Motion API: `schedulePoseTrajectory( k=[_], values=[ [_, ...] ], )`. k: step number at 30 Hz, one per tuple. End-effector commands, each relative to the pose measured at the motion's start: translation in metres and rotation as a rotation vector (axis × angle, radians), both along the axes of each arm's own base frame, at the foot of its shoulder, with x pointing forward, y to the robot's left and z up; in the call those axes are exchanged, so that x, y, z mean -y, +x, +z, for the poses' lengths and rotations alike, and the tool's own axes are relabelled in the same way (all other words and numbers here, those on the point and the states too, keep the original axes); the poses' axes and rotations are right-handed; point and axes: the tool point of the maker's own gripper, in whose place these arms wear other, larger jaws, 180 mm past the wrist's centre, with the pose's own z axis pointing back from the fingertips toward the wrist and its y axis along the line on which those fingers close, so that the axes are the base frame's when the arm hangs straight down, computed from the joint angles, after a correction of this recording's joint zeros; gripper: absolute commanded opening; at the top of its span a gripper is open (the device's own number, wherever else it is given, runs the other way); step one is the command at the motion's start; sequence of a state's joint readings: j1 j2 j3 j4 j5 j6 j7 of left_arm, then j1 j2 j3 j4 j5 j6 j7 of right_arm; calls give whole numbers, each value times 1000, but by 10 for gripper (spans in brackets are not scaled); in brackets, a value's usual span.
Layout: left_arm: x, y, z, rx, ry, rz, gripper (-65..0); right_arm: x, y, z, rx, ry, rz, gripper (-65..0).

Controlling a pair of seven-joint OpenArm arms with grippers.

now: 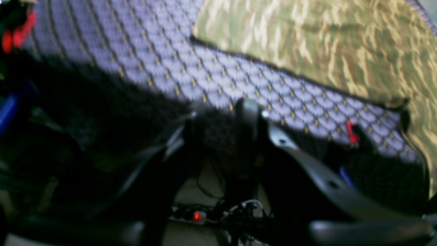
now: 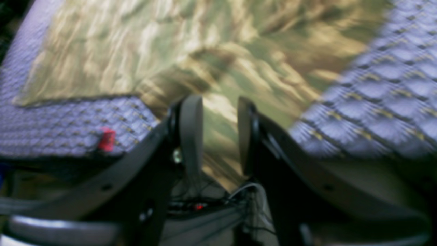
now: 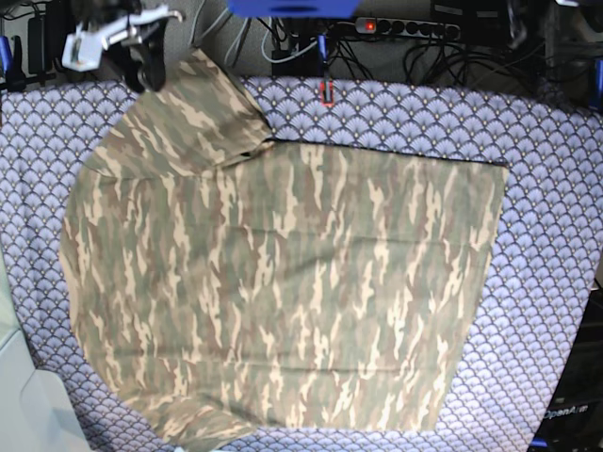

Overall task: Fold the T-shirt properly
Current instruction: 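Move both grippers down toward the shirt's shoulder corners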

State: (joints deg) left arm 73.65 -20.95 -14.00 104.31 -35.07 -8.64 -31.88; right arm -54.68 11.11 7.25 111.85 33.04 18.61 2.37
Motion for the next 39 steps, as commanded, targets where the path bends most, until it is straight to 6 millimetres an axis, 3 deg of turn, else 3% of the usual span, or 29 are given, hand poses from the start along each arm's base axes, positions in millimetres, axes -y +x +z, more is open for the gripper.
schedulePoseTrajectory(
  k=[1,6,11,15,20,24,27,32,39],
  values=[
    [-1,4,11,11,9,-14,-472,1,10,9,26,26,17,-457],
    [-4,24,18,-23,36,-32,-455,7,48,13,-3,111,76,-456],
    [-17,33,13,-65,65,25,-455,42,67,10,-21,209,-24,-456],
    [-31,38,8,-105,88,58,-455,71,62,-13,-121,291,-92,-456],
    [-43,44,10,-110,111,75,-455,67,55,-49,-271,365,-64,-455],
    [-43,48,11,-98,118,72,-455,55,52,-48,-261,350,32,-422],
    [-43,48,12,-97,118,71,-455,55,51,-49,-260,348,34,-383],
    [-43,50,12,-91,114,72,-455,57,48,-51,-271,346,30,-379],
    [-43,54,13,-79,116,72,-455,75,28,-87,-380,383,-34,-379]
  ],
)
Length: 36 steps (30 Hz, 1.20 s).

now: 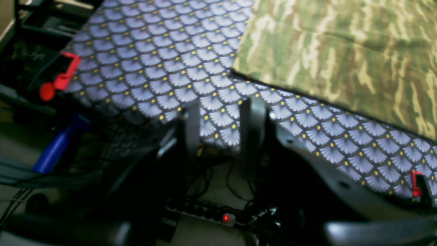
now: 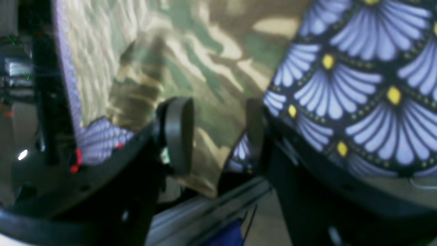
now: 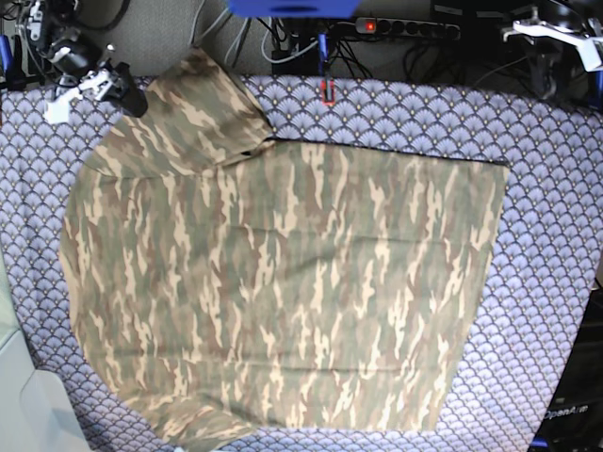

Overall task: Fold the T-shirt properly
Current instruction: 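Move both grippers down toward the shirt's shoulder corners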

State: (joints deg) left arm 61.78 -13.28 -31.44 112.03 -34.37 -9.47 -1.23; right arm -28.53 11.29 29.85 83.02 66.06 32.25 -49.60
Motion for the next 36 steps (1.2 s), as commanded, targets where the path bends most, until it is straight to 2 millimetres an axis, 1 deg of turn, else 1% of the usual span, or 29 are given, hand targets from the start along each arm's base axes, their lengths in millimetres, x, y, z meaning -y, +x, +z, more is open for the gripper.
schedulePoseTrajectory(
  k=[1,6,10,14,19,28,32,34,36],
  values=[
    [-1,0,8,19,11,-6,-455,11,-2,-1,-14,-34,0,-379],
    [0,0,7,19,5,-7,-455,18,-1,1,-13,-49,8,-380],
    [0,0,7,22,2,-5,-455,32,-1,5,-6,-75,-21,-380],
    [0,0,7,22,2,-5,-455,34,-1,5,-10,-79,-20,-380],
    [0,0,7,22,2,-2,-455,28,-3,2,-18,-66,-12,-380],
    [0,0,7,22,2,0,-455,-15,-3,-8,-33,3,76,-381],
    [-1,0,7,21,3,3,-455,-21,-3,-9,-34,13,87,-382],
    [-1,6,8,39,3,5,-455,-21,-3,-8,-33,12,88,-398],
    [-2,10,7,45,5,4,-455,-21,-3,-9,-34,13,87,-446]
  ],
)
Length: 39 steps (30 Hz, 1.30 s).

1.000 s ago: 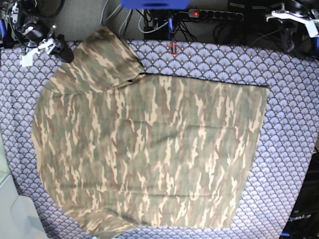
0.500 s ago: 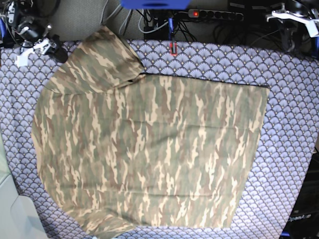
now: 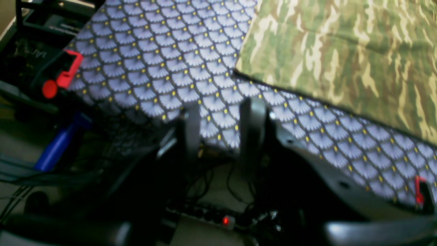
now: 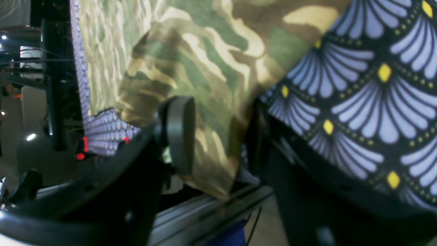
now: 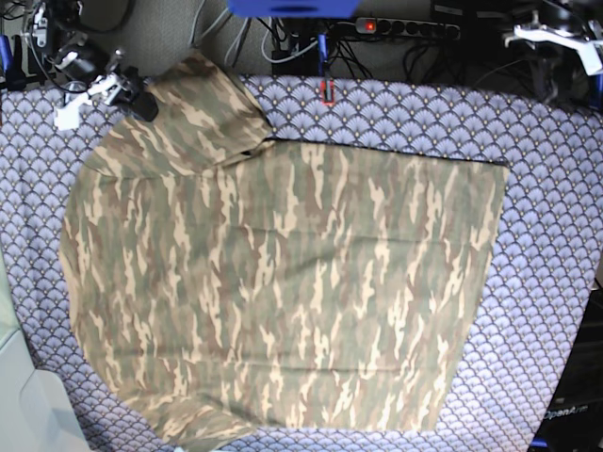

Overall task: Fold the T-shirt properly
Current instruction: 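Move both grippers down toward the shirt's shoulder corners, then grasp the shirt's shoulder corners with both grippers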

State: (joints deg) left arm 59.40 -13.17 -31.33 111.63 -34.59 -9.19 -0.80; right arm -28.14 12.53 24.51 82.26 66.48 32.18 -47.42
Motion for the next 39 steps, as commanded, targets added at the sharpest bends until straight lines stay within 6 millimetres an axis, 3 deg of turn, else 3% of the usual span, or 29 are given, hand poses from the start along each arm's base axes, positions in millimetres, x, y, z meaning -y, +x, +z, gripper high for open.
schedulePoseTrajectory(
  k=[1,5,19,28,34,39],
  values=[
    [1,1,3,3,3,-13,-455,0,-8,-5,-38,-19,34,-485],
    [5,13,-11,-69,-31,-26,-455,0,-3,-4,-34,-19,38,-650],
    [4,62,-11,-14,-20,-21,-455,16,-16,-35,-151,-303,170,-650],
    [-11,79,-50,-57,33,48,-451,19,-9,-32,-137,-327,175,-650],
    [-19,92,-78,-75,-20,103,-307,17,-8,-32,-136,-325,181,-650],
    [-17,111,-83,-46,-60,126,-307,17,-8,-32,-136,-326,183,-650]
  ],
)
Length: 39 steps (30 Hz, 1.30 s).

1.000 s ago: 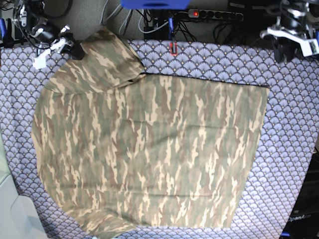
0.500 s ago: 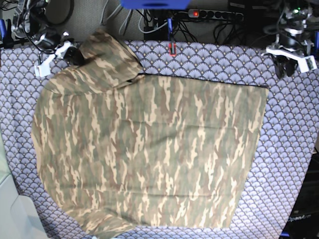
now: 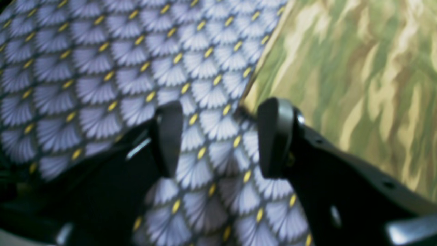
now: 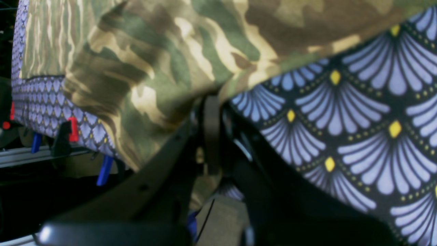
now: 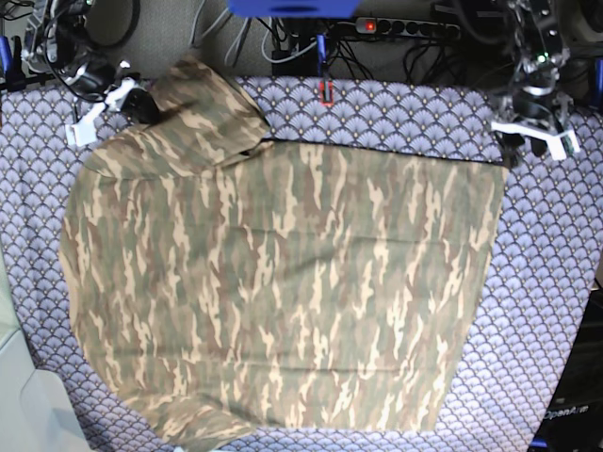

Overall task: Fold the T-shirt properly
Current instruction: 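Grasp the shirt's shoulder corners with both grippers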

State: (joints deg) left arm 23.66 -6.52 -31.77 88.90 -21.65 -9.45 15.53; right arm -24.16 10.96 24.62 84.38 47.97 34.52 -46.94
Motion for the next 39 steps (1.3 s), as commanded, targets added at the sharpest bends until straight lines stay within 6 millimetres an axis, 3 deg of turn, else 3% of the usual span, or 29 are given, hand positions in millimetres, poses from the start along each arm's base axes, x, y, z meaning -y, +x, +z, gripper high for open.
schedulePoseTrajectory(
  k=[1,13,21,27,39],
  values=[
    [-2,8,10,47,7,7,-307,15,-18,-17,-115,-93,14,-650],
    [1,36,-15,40,-71,42,-307,21,-26,-25,-154,-155,39,-650],
    [18,34,-23,35,-113,48,-307,20,-20,-23,-145,-157,42,-650],
    [50,37,-30,26,-166,-20,-307,20,-19,-23,-141,-157,42,-650],
    [47,38,-28,30,-160,-16,-308,20,-19,-23,-141,-157,42,-650]
  ],
)
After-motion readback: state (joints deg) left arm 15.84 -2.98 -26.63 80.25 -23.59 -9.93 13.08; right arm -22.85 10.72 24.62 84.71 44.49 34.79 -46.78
